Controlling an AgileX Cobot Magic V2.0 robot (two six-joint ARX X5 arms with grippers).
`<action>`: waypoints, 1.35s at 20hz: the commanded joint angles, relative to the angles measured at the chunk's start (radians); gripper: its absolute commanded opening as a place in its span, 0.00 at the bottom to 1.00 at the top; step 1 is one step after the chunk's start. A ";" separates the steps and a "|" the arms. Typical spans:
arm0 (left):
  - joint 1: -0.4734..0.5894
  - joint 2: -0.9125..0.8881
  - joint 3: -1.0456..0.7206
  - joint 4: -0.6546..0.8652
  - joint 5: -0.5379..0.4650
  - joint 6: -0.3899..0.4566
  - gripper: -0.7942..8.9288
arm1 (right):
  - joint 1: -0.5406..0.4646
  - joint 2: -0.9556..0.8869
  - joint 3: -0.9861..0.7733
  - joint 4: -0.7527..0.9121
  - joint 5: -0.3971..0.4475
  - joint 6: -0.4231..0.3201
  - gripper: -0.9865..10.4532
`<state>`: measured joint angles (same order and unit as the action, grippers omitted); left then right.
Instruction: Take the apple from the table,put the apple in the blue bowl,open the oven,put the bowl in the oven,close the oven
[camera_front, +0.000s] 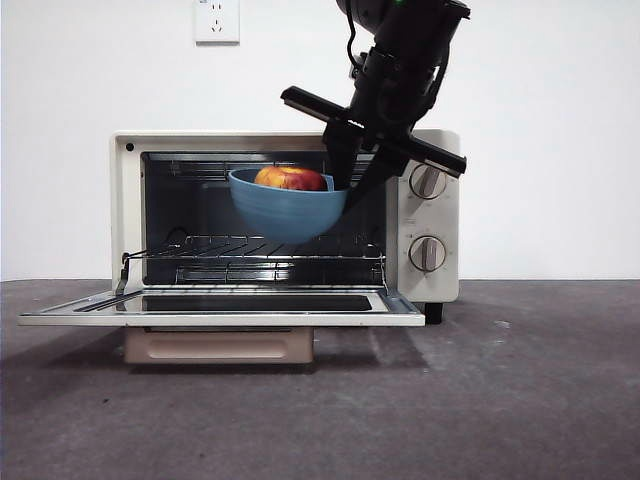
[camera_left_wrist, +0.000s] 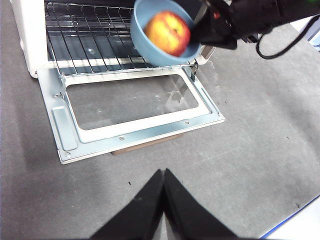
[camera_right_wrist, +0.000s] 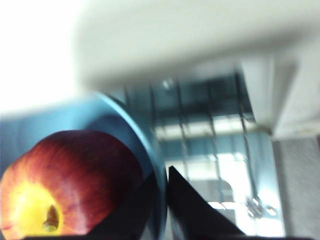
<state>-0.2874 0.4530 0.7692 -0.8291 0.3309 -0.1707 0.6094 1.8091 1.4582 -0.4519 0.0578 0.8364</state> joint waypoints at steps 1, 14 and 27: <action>-0.002 0.006 0.010 0.007 0.002 0.021 0.09 | 0.011 0.029 0.029 0.041 0.021 0.068 0.09; -0.002 0.006 0.010 -0.013 0.002 0.027 0.09 | 0.024 0.061 0.029 0.090 0.108 0.067 0.15; -0.002 0.006 0.010 -0.024 0.002 0.027 0.09 | 0.037 0.035 0.029 0.114 0.101 0.011 0.19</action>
<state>-0.2874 0.4534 0.7692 -0.8597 0.3313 -0.1551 0.6342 1.8507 1.4620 -0.3470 0.1574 0.8734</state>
